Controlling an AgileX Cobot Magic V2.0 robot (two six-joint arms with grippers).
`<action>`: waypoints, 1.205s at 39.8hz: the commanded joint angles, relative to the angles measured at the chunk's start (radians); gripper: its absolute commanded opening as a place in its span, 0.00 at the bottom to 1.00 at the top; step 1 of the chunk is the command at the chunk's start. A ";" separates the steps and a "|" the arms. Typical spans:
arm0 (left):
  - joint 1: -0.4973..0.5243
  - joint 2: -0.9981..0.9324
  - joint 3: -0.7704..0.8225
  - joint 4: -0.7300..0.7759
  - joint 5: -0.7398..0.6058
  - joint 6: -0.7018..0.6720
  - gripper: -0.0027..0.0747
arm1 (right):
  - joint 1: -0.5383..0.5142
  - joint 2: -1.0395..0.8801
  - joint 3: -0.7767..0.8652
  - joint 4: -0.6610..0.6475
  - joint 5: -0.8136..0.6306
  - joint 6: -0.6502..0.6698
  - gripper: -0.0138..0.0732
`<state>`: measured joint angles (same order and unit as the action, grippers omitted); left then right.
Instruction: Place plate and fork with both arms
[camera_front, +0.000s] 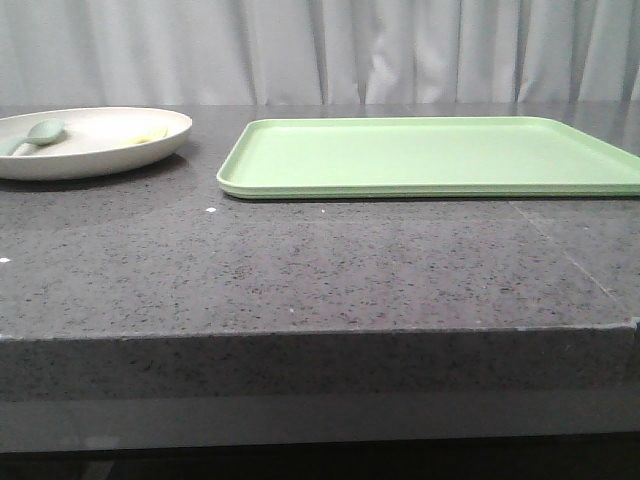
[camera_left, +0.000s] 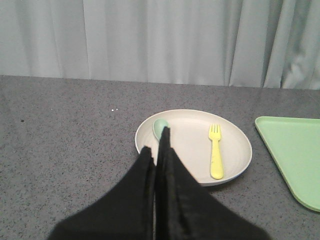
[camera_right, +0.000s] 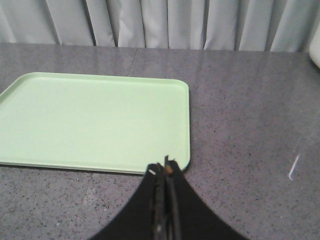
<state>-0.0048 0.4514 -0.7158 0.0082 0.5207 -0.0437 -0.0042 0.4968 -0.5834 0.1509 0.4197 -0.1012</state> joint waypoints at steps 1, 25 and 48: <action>-0.001 0.036 -0.032 -0.008 -0.068 -0.009 0.01 | -0.001 0.038 -0.036 -0.005 -0.070 0.000 0.08; -0.001 0.060 -0.032 0.117 -0.068 -0.009 0.53 | -0.002 0.063 -0.036 -0.013 -0.085 0.000 0.50; -0.001 0.085 -0.048 0.047 -0.027 -0.009 0.78 | -0.002 0.063 -0.036 -0.014 -0.085 0.000 0.92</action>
<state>-0.0048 0.5054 -0.7176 0.0796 0.5355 -0.0437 -0.0042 0.5485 -0.5834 0.1436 0.4179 -0.1012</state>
